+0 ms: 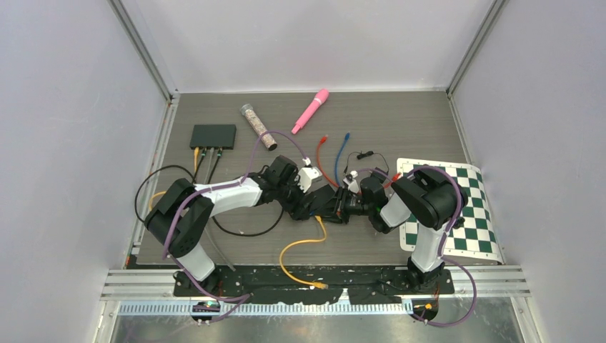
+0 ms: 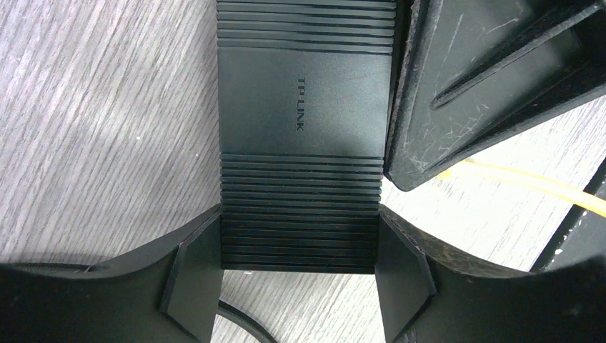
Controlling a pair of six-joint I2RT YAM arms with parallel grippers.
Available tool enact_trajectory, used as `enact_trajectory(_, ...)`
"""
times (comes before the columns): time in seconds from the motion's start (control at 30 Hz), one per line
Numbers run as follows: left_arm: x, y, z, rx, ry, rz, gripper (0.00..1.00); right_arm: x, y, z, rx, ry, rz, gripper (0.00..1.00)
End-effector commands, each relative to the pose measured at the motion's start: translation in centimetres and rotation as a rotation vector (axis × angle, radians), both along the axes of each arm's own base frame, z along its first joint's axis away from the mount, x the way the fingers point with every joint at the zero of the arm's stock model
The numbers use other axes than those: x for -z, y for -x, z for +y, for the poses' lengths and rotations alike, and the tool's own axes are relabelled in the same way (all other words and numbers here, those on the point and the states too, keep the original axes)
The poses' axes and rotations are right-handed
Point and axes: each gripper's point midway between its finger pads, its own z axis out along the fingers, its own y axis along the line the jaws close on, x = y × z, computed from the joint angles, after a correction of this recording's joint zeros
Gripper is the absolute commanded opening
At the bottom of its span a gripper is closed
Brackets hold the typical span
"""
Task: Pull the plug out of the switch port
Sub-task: Pull the connector from the switch port.
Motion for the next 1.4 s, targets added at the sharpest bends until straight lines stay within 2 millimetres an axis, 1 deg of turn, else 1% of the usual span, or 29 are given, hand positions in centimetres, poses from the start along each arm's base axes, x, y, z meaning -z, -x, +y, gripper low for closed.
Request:
enact_trajectory(0.0, 0.7, 3.2, 0.2, 0.091, 0.002, 0.101, 0.48, -0.9, -1.3, 0.6, 0.015, -0.024, -0.066, 0.21)
enact_trajectory(0.17, 0.7, 3.0, 0.2, 0.092, -0.004, 0.098, 0.48, -1.0, -1.2, 0.6, 0.004, -0.028, -0.075, 0.08)
enact_trajectory(0.23, 0.8, 2.9, 0.2, 0.083, -0.013, 0.096, 0.48, -1.0, -1.0, 0.6, -0.006, -0.024, -0.082, 0.06)
enact_trajectory(0.4, 1.1, 2.3, 0.5, 0.053, -0.039, 0.086, 0.49, -0.4, -0.2, 0.2, -0.037, 0.014, -0.081, 0.05)
enact_trajectory(0.43, 1.2, 2.2, 0.6, 0.047, -0.045, 0.086, 0.49, -0.5, -0.2, 0.1, -0.046, 0.022, -0.106, 0.05)
enact_trajectory(0.47, 1.2, 2.1, 0.6, 0.046, -0.047, 0.085, 0.49, 0.2, 0.0, -0.2, -0.045, 0.059, -0.085, 0.06)
enact_trajectory(0.5, 1.2, 2.1, 0.6, 0.046, -0.05, 0.087, 0.49, 0.1, -0.3, -0.4, -0.046, 0.089, -0.136, 0.05)
enact_trajectory(0.53, 1.3, 2.0, 0.6, 0.044, -0.055, 0.088, 0.49, 1.0, 0.0, -0.8, -0.048, 0.144, -0.093, 0.05)
enact_trajectory(0.57, 1.3, 2.0, 0.6, 0.042, -0.056, 0.088, 0.49, 0.4, -0.2, -0.9, -0.059, 0.157, -0.138, 0.05)
enact_trajectory(0.6, 1.4, 2.0, 0.6, 0.041, -0.058, 0.089, 0.49, 0.5, -0.2, -1.0, -0.061, 0.179, -0.13, 0.05)
enact_trajectory(0.63, 1.3, 1.9, 0.6, 0.04, -0.058, 0.087, 0.5, -0.4, -0.7, -0.8, -0.068, 0.175, -0.173, 0.05)
enact_trajectory(0.67, 1.4, 1.9, 0.7, 0.04, -0.061, 0.087, 0.5, -0.5, -0.6, -0.8, -0.076, 0.18, -0.167, 0.05)
enact_trajectory(0.77, 1.5, 1.9, 0.7, 0.039, -0.066, 0.087, 0.49, -1.6, -0.8, -0.3, -0.093, 0.144, -0.184, 0.05)
enact_trajectory(0.87, 1.5, 1.6, 0.8, 0.027, -0.073, 0.083, 0.49, -1.5, -0.5, -0.3, -0.119, 0.152, -0.191, 0.05)
enact_trajectory(1.0, 1.5, 1.5, 0.9, 0.011, -0.081, 0.081, 0.49, -0.4, 0.4, -1.0, -0.146, 0.203, -0.175, 0.05)
enact_trajectory(1.07, 1.6, 1.6, 0.9, 0.007, -0.082, 0.084, 0.49, -0.1, 1.0, -1.2, -0.158, 0.2, -0.159, 0.05)
enact_trajectory(1.2, 1.6, 1.5, 0.9, 0.006, -0.085, 0.087, 0.5, -0.2, 1.4, -0.9, -0.177, 0.163, -0.154, 0.05)
enact_trajectory(1.23, 1.6, 1.5, 0.9, 0.005, -0.085, 0.088, 0.5, -0.3, 1.6, -0.8, -0.183, 0.144, -0.128, 0.05)
enact_trajectory(1.27, 1.6, 1.6, 0.9, 0.007, -0.084, 0.092, 0.5, -0.9, 1.3, -0.4, -0.18, 0.106, -0.16, 0.05)
enact_trajectory(1.3, 1.6, 1.7, 0.9, 0.01, -0.084, 0.094, 0.5, -1.2, 1.8, -0.1, -0.18, 0.062, -0.101, 0.05)
enact_trajectory(1.33, 1.6, 1.6, 0.9, 0.01, -0.083, 0.093, 0.5, -2.4, 1.5, 0.3, -0.168, -0.003, -0.154, 0.05)
enact_trajectory(1.37, 1.6, 1.6, 0.9, 0.008, -0.084, 0.094, 0.5, -2.7, 1.6, 0.5, -0.145, -0.043, -0.093, 0.05)
